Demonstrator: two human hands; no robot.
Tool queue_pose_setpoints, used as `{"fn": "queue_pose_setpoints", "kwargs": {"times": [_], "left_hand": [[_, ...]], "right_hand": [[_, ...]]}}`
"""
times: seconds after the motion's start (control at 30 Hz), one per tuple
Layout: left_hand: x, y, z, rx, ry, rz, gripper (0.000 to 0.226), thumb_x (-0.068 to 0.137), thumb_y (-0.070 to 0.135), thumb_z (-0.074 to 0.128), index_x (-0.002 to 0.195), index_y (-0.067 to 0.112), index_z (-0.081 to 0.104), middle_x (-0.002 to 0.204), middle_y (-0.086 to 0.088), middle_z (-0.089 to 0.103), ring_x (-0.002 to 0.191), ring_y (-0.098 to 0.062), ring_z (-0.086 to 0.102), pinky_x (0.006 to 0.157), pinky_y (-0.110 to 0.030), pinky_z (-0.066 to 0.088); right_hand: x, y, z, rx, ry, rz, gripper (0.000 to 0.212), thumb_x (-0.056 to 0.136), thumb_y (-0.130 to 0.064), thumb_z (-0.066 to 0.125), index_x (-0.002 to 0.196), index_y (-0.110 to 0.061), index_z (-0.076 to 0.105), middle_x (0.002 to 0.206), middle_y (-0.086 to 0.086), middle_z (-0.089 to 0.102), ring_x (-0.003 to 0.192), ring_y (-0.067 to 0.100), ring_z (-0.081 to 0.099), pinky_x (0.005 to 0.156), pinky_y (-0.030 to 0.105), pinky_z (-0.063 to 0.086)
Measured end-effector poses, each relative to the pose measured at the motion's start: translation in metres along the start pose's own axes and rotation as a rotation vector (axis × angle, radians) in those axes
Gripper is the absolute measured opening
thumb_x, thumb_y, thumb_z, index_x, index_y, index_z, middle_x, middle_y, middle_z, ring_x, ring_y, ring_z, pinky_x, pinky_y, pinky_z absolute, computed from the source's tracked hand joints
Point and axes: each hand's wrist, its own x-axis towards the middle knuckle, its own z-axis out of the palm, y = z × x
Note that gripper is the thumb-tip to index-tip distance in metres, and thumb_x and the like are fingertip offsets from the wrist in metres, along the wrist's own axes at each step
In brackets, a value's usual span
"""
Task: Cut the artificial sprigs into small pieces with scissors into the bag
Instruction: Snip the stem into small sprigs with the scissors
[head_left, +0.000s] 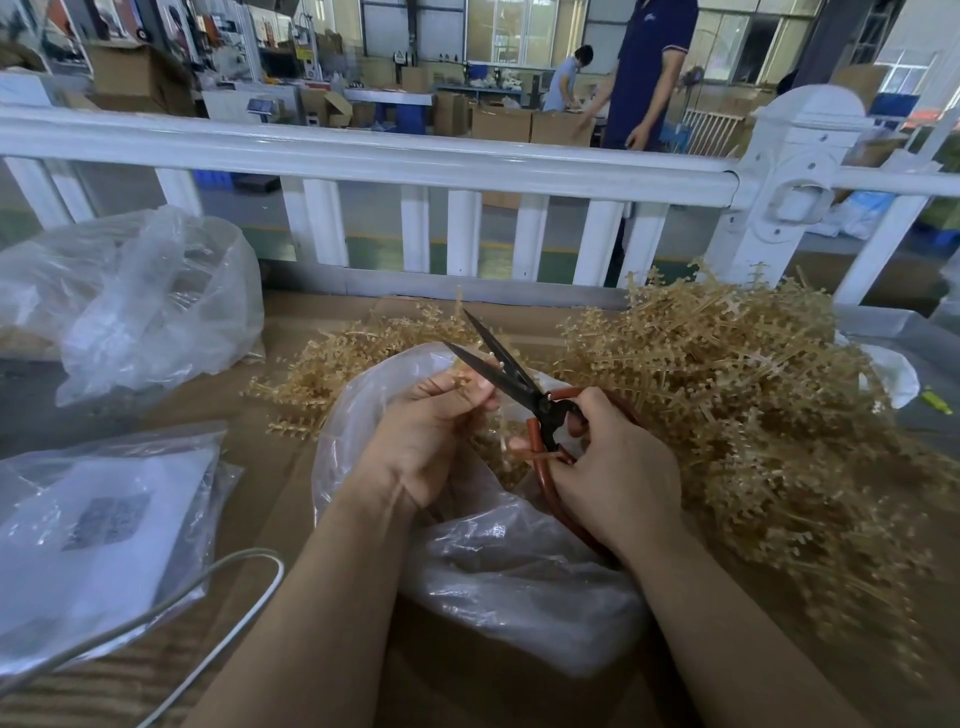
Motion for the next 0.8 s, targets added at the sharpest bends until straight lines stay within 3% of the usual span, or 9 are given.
{"fn": "queue_pose_setpoints", "kwargs": {"times": [0.13,0.27,0.4,0.57,0.8], "left_hand": [[0.0001,-0.0012,0.0016,-0.013,-0.018,-0.026,0.018,0.077,0.006,0.066,0.095,0.003,0.065,0.088,-0.014,0.060,0.078,-0.022,0.058,0.080,-0.038,0.049],[-0.0002,-0.0009,0.0018,-0.042,-0.017,-0.028,0.020,0.077,0.005,0.065,0.097,0.003,0.063,0.088,-0.014,0.061,0.079,-0.022,0.058,0.081,-0.038,0.050],[-0.0008,-0.0010,0.0009,-0.033,-0.033,-0.021,0.015,0.076,0.005,0.066,0.090,0.005,0.066,0.076,-0.008,0.065,0.071,-0.018,0.061,0.071,-0.033,0.056],[-0.0006,-0.0013,0.0012,-0.048,-0.043,-0.025,0.018,0.076,0.005,0.066,0.094,0.003,0.064,0.086,-0.013,0.063,0.075,-0.022,0.062,0.073,-0.035,0.058],[0.0010,-0.0029,-0.0008,-0.068,-0.043,0.031,0.008,0.074,0.005,0.067,0.081,0.008,0.064,0.069,-0.005,0.066,0.063,-0.014,0.062,0.058,-0.025,0.055]], "right_hand": [[0.0006,0.0016,0.0002,-0.021,0.009,0.004,0.046,0.072,-0.077,0.034,0.083,-0.033,0.040,0.068,-0.018,0.055,0.058,0.001,0.050,0.050,0.022,0.033],[0.0003,0.0018,0.0006,-0.031,0.015,-0.004,0.043,0.075,-0.074,0.039,0.082,-0.032,0.040,0.065,-0.018,0.053,0.055,-0.002,0.045,0.049,0.022,0.032],[0.0005,0.0015,0.0000,-0.025,0.012,-0.010,0.039,0.077,-0.071,0.042,0.082,-0.032,0.042,0.065,-0.017,0.054,0.055,-0.004,0.045,0.048,0.020,0.031],[-0.0003,0.0021,-0.0007,-0.017,0.006,0.004,0.034,0.080,-0.063,0.052,0.083,-0.030,0.045,0.064,-0.017,0.054,0.055,-0.003,0.047,0.049,0.022,0.034],[-0.0005,-0.0006,-0.0019,-0.031,0.013,0.011,0.036,0.081,-0.068,0.049,0.085,-0.032,0.044,0.062,-0.016,0.054,0.053,0.006,0.045,0.049,0.022,0.029]]}}
